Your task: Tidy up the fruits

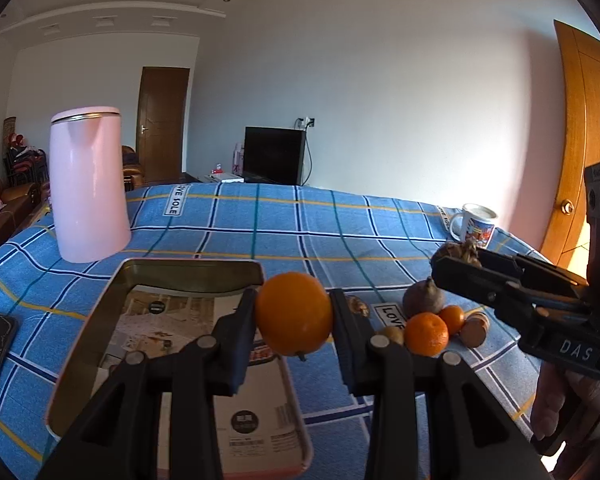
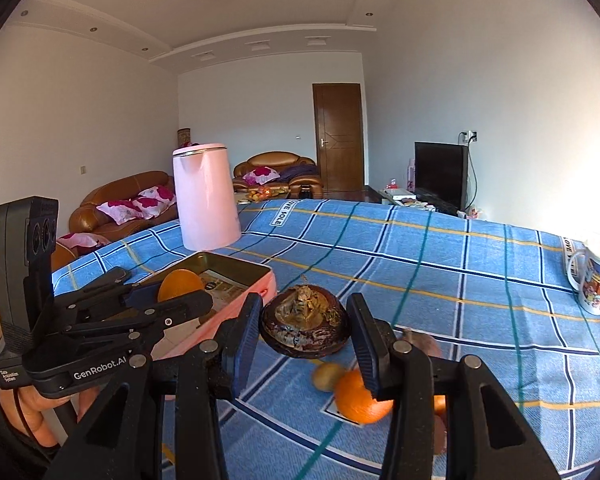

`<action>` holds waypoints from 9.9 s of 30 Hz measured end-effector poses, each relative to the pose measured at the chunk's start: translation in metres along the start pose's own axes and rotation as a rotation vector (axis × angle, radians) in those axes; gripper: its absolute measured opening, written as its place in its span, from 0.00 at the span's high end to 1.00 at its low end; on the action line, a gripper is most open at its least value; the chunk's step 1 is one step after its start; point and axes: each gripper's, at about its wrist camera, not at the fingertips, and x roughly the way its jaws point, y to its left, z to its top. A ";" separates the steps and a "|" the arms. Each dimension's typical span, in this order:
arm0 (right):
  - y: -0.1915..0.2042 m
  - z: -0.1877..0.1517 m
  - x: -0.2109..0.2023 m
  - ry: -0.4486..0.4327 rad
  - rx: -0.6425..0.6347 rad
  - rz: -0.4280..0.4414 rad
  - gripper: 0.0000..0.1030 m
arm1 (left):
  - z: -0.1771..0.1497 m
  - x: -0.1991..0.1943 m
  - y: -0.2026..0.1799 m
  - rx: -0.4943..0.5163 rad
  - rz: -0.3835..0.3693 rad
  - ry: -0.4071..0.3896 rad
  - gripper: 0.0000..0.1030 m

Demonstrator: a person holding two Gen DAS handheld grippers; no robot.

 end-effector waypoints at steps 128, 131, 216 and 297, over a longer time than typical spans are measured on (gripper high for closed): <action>-0.078 -0.062 -0.076 -0.052 0.074 -0.140 0.69 | 0.003 0.046 -0.129 0.208 -0.186 0.106 0.53; -0.075 -0.062 -0.080 -0.080 0.063 -0.144 0.69 | 0.003 0.044 -0.128 0.206 -0.184 0.093 0.53; 0.090 0.001 0.047 0.014 -0.144 0.206 0.68 | 0.002 -0.002 0.084 -0.151 0.068 0.073 0.53; -0.090 -0.044 0.041 0.427 0.099 -0.162 0.54 | -0.014 0.093 -0.101 0.169 -0.174 0.419 0.49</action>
